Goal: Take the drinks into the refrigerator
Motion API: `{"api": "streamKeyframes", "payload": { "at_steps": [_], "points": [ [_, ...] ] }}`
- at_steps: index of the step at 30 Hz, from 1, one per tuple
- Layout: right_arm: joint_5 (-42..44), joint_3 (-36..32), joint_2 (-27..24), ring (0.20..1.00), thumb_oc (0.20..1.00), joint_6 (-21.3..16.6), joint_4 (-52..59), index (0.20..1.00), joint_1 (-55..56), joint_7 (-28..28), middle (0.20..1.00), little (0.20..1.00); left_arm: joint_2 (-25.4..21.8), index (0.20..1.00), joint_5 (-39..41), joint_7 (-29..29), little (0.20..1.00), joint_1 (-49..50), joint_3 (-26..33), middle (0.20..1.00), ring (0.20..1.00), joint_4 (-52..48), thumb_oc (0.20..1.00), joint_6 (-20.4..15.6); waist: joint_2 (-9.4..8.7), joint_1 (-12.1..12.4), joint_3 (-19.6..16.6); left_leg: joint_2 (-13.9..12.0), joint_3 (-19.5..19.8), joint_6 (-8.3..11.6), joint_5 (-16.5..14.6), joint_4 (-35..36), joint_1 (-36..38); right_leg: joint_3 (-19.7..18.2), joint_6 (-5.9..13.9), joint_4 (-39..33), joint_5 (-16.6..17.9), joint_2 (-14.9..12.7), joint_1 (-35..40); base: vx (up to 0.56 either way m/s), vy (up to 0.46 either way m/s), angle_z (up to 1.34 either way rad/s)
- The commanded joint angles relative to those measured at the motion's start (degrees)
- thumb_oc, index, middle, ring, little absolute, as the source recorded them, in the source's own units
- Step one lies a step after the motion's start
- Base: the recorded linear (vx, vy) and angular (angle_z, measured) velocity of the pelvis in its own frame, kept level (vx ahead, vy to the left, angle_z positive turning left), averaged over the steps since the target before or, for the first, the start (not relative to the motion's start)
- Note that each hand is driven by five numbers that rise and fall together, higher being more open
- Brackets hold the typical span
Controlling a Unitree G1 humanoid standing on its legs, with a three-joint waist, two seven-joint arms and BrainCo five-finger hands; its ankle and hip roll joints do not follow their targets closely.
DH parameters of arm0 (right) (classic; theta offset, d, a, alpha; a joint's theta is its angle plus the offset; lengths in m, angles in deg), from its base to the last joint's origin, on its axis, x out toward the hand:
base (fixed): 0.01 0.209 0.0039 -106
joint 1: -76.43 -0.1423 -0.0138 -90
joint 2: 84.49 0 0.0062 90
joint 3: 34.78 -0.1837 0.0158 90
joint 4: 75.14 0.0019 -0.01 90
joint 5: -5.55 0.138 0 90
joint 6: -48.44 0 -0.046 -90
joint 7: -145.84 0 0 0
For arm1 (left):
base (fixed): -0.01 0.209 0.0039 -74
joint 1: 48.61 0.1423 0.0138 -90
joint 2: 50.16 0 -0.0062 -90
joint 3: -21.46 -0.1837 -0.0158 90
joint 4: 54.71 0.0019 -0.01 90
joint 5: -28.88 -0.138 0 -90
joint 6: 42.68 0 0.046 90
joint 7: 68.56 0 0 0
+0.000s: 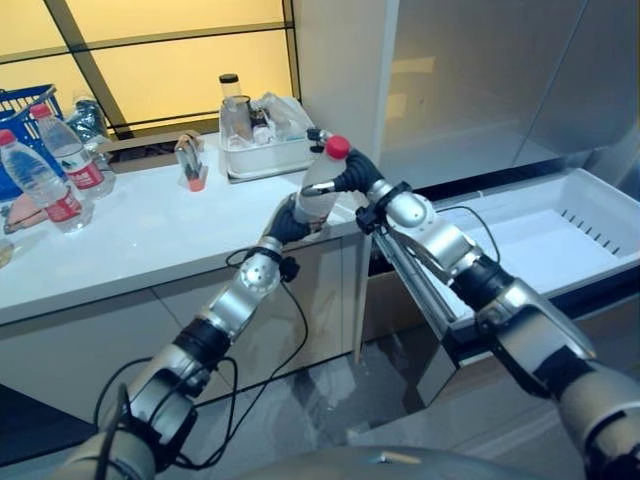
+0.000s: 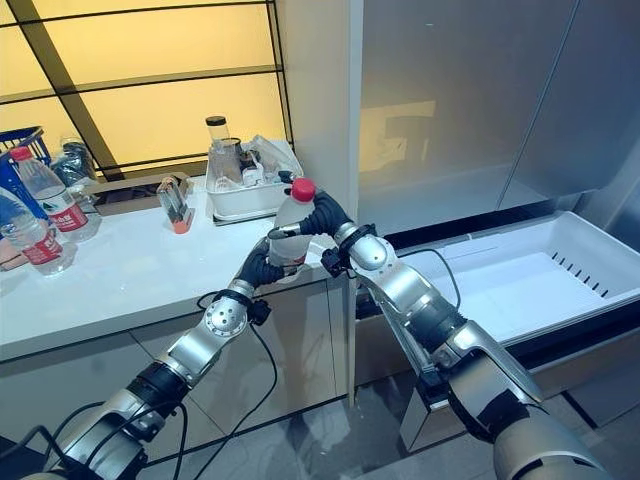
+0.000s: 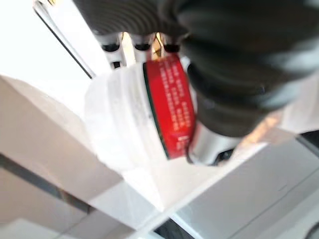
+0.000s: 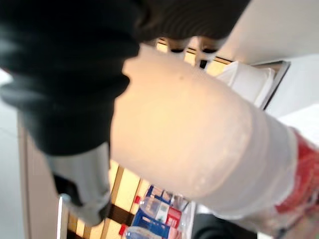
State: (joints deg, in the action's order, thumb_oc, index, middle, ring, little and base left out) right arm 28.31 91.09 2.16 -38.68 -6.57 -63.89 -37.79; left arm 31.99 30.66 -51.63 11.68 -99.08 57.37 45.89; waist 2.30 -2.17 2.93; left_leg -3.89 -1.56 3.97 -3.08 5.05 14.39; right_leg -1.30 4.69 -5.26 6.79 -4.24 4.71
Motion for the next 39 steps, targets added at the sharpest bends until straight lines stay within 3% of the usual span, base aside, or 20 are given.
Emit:
{"api": "streamKeyframes", "payload": {
  "at_steps": [1, 11, 18, 25, 26, 27, 28, 39],
  "points": [
    [0.7, 2.6, 2.9, 1.0, 1.0, -1.6, -6.1, 1.0, -9.4, -0.9, 1.0, 1.0, 1.0, 0.2, -4.1, 2.7, 0.2, -18.2, -4.2, 0.2, 0.2, -0.9, 0.2, -6.0, -0.99, 1.1, -1.8, 0.6, 1.6, -0.84, 0.1, 0.0, -3.5, -0.4, 2.06, 5.4, -11.8, -1.9, 5.5, 0.0, 0.0, 0.0],
    [1.2, 2.8, 5.2, 1.0, 1.0, -2.0, -7.9, 1.0, -8.6, -2.2, 1.0, 1.0, 1.4, 0.2, -4.8, 4.6, 0.2, -19.3, -4.4, 0.2, 0.2, -0.7, 0.2, -5.7, -1.22, 1.3, -1.6, 0.6, 1.8, -0.81, 0.2, 0.0, -3.9, -0.1, 2.13, 5.2, -11.6, -2.0, 5.4, 0.0, 0.0, 0.0],
    [-8.1, 5.4, 6.7, 1.0, 1.0, 1.1, -18.3, 1.0, -14.7, -1.5, 1.0, 1.0, 1.2, 0.2, -5.0, 4.3, 0.2, -20.7, -5.3, 0.2, 0.2, 1.1, 0.2, -5.6, -1.54, 1.6, -1.8, 0.7, 1.8, -0.84, 0.1, 0.0, -4.0, -0.1, 2.14, 5.2, -11.5, -2.0, 5.5, 0.0, 0.0, 0.0],
    [-13.9, 6.2, 9.6, 1.0, 1.0, 1.7, -23.8, 1.0, -17.5, -1.7, 1.0, 1.0, 2.3, 0.2, -5.0, 3.9, 0.2, -21.6, -6.0, 0.2, 0.2, 3.4, 0.2, -5.3, -1.29, 1.4, -2.0, 0.7, 1.8, -0.92, 0.0, 0.0, -3.7, -0.4, 2.05, 5.3, -11.5, -2.0, 5.5, 0.0, 0.0, 0.0],
    [-14.1, 6.0, 9.8, 0.426, 0.426, 1.4, -22.9, 0.426, -17.5, -1.8, 0.426, 0.426, 2.5, 0.2, -5.5, 4.1, 0.2, -21.9, -6.1, 0.2, 0.2, 3.6, 0.2, -5.2, -1.16, 1.4, -2.0, 0.7, 1.9, -0.96, 0.0, 0.0, -3.6, -0.4, 2.01, 5.3, -11.5, -2.0, 5.4, 0.0, 0.0, 0.0],
    [-14.1, 6.0, 9.8, 0.426, 0.426, 1.4, -22.9, 0.426, -17.5, -1.8, 0.426, 0.426, 2.5, 0.2, -5.5, 4.1, 0.2, -21.9, -6.1, 0.2, 0.2, 3.6, 0.2, -5.2, -1.15, 1.4, -2.0, 0.7, 1.9, -0.96, 0.0, 0.0, -3.7, -0.4, 2.01, 5.3, -11.5, -2.0, 5.4, 0.0, 0.0, 0.0],
    [-13.4, 5.7, 9.8, 0.2, 0.2, 1.1, -21.2, 0.2, -16.9, -1.5, 0.2, 0.2, 2.1, 0.2, -6.0, 4.3, 0.2, -22.0, -5.8, 0.2, 0.2, 3.2, 0.2, -5.3, -1.04, 1.3, -2.0, 0.7, 1.8, -0.98, 0.0, 0.0, -3.7, -0.5, 1.98, 5.2, -11.5, -2.0, 5.4, 0.0, 0.0, 0.0],
    [-11.5, 2.6, 7.3, 0.2, 0.2, 0.0, -16.2, 0.2, -12.5, -3.7, 0.2, 0.2, 2.5, 0.2, -5.9, 5.3, 0.2, -19.9, -4.2, 0.2, 0.2, 2.6, 0.2, -4.9, -1.13, 1.3, -2.0, 0.6, 1.7, -0.9, 0.0, 0.0, -3.6, -0.5, 1.98, 4.4, -11.4, -1.9, 5.7, 0.0, 0.0, 0.0]
  ]
}}
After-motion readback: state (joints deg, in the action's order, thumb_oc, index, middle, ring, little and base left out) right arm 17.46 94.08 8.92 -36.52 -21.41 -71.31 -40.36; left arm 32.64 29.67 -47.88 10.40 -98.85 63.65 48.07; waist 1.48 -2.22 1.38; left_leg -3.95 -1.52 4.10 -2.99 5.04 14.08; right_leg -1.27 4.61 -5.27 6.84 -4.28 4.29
